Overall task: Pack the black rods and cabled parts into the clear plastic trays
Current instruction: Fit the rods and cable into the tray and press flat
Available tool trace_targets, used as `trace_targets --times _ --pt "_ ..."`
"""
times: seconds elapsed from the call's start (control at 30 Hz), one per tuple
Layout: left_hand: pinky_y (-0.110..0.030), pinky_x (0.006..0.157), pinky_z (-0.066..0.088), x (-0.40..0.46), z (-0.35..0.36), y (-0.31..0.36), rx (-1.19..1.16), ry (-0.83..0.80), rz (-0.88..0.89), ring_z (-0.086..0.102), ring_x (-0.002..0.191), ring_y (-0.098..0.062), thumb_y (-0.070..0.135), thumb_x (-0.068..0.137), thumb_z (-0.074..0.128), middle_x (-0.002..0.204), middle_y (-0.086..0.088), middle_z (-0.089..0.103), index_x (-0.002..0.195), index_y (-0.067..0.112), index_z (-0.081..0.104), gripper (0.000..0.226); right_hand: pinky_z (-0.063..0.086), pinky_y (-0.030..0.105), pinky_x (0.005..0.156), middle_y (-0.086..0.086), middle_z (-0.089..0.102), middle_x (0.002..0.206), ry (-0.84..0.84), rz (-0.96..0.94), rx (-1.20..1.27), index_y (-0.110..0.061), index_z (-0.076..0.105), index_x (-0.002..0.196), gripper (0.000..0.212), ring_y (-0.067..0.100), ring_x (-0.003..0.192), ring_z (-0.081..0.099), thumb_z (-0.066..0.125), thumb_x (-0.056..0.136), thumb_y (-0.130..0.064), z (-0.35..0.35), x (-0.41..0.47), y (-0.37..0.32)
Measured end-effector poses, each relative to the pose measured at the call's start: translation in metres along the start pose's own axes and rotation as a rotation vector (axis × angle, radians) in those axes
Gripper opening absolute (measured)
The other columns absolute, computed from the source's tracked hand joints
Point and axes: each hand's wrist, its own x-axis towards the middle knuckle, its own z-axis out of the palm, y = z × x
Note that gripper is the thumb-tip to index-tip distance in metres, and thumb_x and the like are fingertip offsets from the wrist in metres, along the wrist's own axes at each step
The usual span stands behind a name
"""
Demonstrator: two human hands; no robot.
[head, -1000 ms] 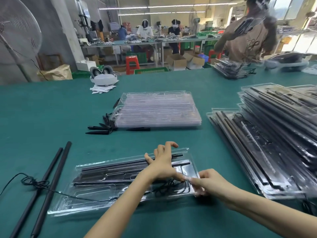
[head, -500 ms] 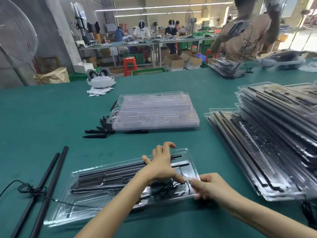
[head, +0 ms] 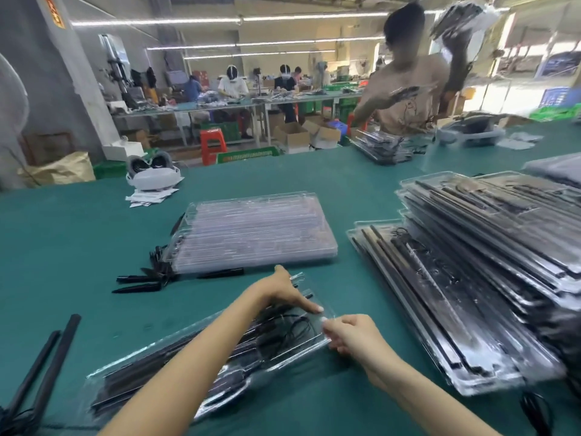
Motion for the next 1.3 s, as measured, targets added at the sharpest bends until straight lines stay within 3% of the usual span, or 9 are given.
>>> trace_targets --times 0.07,0.17,0.23,0.47,0.63,0.8,0.97,1.07,1.3 --pt "-0.039 0.109 0.032 0.007 0.000 0.002 0.022 -0.040 -0.029 0.031 0.139 -0.030 0.049 0.060 0.085 0.155 -0.015 0.024 0.148 -0.001 -0.001 0.133 0.039 0.026 0.062 0.005 0.058 0.063 0.047 0.027 0.005 -0.009 0.062 0.070 0.017 0.018 0.063 0.053 0.063 0.084 -0.018 0.004 0.004 0.000" --pt "-0.038 0.105 0.039 0.014 0.003 0.001 0.093 -0.044 -0.023 0.045 0.127 -0.028 0.054 0.056 0.086 0.144 -0.011 0.043 0.140 0.001 0.032 0.113 0.039 0.025 0.056 0.002 0.060 0.059 0.093 0.024 -0.037 -0.010 0.062 0.068 0.016 0.017 0.058 0.055 0.063 0.082 -0.019 0.006 0.009 0.001" --pt "-0.036 0.101 0.042 0.017 0.005 0.001 0.129 -0.029 -0.005 0.051 0.120 -0.026 0.056 0.052 0.086 0.136 -0.008 0.051 0.134 0.002 0.041 0.108 0.039 0.024 0.055 -0.001 0.060 0.052 0.130 0.011 -0.080 -0.012 0.061 0.065 0.018 0.015 0.056 0.056 0.063 0.081 -0.020 0.007 0.009 0.004" --pt "-0.048 0.108 0.034 0.022 0.017 -0.006 0.138 0.048 0.029 0.045 0.128 -0.030 0.057 0.053 0.086 0.139 -0.011 0.050 0.134 0.002 0.042 0.107 0.033 0.022 0.045 -0.005 0.051 0.038 0.247 -0.015 -0.133 -0.014 0.055 0.055 0.027 0.012 0.047 0.047 0.064 0.079 -0.022 0.013 0.009 0.014" --pt "-0.049 0.109 0.030 0.017 0.022 -0.003 0.203 0.099 0.021 0.037 0.133 -0.028 0.062 0.054 0.082 0.142 -0.008 0.043 0.138 0.007 0.033 0.112 0.030 0.027 0.054 -0.005 0.047 0.042 0.302 -0.045 -0.057 -0.015 0.048 0.053 0.030 0.015 0.050 0.043 0.066 0.077 -0.017 0.014 0.010 0.018" --pt "-0.048 0.112 0.026 0.019 0.022 -0.011 0.150 0.074 0.044 0.035 0.134 -0.028 0.065 0.057 0.078 0.146 -0.010 0.034 0.141 0.011 0.029 0.112 0.032 0.017 0.044 -0.004 0.051 0.044 0.135 -0.061 -0.095 -0.015 0.055 0.057 0.031 0.008 0.042 0.043 0.065 0.085 -0.024 0.001 0.010 0.016" --pt "-0.038 0.110 0.034 0.011 0.014 -0.033 -0.117 0.085 0.197 0.044 0.121 -0.020 0.055 0.064 0.080 0.137 -0.005 0.034 0.138 0.024 0.031 0.094 0.035 0.015 0.040 0.000 0.055 0.053 0.003 -0.035 -0.010 -0.005 0.066 0.070 0.028 0.008 0.039 0.048 0.063 0.091 -0.023 -0.009 0.009 0.007" --pt "-0.034 0.107 0.035 -0.004 -0.007 -0.054 -0.083 0.092 0.222 0.043 0.116 -0.015 0.051 0.069 0.079 0.137 -0.004 0.037 0.141 0.022 0.028 0.093 0.034 0.015 0.039 0.000 0.055 0.052 0.004 -0.032 -0.020 -0.007 0.063 0.066 0.027 0.007 0.037 0.047 0.066 0.089 -0.022 -0.008 0.009 0.007" --pt "-0.022 0.097 0.032 -0.070 -0.032 -0.103 -0.103 0.328 0.247 0.042 0.117 -0.007 0.049 0.078 0.071 0.132 0.004 0.042 0.139 0.025 0.031 0.077 0.027 0.014 0.036 -0.002 0.050 0.043 0.013 -0.033 -0.081 -0.008 0.059 0.058 0.031 0.006 0.033 0.037 0.068 0.085 -0.019 -0.012 0.006 0.011"
